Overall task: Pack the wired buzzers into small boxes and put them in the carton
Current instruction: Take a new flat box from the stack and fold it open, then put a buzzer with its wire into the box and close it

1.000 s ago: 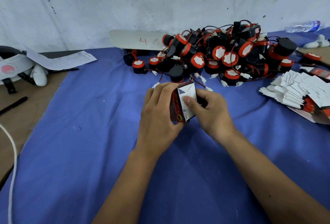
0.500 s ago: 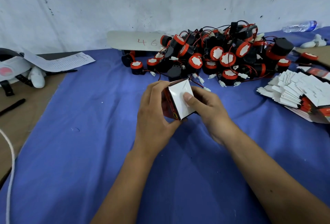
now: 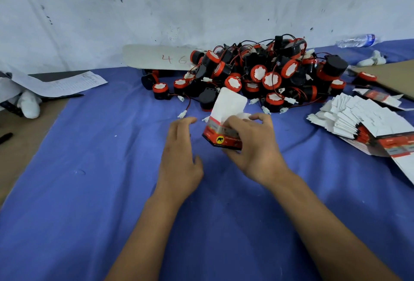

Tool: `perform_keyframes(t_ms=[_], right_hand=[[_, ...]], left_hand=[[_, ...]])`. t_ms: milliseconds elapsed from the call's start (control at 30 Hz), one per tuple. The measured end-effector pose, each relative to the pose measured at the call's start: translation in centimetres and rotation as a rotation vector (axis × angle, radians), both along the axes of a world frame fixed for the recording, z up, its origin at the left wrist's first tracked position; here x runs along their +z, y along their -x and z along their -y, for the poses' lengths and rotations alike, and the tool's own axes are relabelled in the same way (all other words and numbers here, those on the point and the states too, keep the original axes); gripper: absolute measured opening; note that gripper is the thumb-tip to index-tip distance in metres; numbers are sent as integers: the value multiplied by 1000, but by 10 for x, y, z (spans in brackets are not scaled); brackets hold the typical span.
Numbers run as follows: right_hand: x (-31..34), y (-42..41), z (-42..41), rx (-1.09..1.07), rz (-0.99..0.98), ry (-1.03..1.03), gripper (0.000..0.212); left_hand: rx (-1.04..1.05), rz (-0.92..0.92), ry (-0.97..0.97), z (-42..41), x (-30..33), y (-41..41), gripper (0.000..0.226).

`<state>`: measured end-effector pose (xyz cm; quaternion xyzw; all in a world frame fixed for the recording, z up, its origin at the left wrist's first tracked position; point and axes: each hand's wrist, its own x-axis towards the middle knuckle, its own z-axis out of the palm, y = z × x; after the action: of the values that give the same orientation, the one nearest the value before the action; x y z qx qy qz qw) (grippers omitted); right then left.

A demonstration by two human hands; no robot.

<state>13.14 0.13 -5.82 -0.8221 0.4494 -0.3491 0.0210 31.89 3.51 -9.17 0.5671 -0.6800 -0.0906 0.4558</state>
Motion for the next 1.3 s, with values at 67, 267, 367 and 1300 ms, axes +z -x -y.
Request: perform_keyframes(t_ms=[67,267,367,1300], right_hand=[[4,-4,-1,-99,-311,41,27],[17,-21,-22,-36,-670,2,21],[13,-29,-37,24,-745,29,14],[54,13,31,384,329,-292,9]], left_hand=[[40,-213,-6,0,1,4,59],[8,-336,-112,-3,8,19,41],[-7,-326,-116,-3,7,22,28],[258,73,-85,41,12,36,26]])
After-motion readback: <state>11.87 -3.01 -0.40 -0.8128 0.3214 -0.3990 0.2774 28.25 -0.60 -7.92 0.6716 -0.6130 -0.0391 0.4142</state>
